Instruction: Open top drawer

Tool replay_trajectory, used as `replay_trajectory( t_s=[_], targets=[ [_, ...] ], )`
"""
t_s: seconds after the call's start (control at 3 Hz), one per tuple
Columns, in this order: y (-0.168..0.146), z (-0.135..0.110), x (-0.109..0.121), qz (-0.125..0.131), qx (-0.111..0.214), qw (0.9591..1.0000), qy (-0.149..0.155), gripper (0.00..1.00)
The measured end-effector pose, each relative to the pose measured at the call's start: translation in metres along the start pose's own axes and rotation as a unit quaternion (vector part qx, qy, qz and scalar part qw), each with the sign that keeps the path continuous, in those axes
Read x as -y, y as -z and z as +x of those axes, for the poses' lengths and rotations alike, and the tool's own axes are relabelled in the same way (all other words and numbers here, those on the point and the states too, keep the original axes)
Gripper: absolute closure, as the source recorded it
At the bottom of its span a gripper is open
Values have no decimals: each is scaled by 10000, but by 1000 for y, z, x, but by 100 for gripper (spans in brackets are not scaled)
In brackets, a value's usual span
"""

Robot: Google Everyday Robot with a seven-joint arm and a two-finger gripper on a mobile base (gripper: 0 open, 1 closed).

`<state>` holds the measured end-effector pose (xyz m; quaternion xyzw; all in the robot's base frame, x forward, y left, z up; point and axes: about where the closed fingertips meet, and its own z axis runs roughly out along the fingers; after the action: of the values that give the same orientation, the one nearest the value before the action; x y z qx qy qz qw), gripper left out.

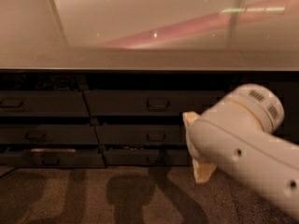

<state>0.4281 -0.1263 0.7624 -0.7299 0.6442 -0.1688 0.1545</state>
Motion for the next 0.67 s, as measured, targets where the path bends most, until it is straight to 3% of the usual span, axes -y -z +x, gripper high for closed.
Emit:
replay_trajectory(
  t_s=[0.33,0.67],
  targets=[
    [4,29,81,267,-226,9990,-271,0],
    [4,30,81,266,-226,9990,-272,0]
  ],
)
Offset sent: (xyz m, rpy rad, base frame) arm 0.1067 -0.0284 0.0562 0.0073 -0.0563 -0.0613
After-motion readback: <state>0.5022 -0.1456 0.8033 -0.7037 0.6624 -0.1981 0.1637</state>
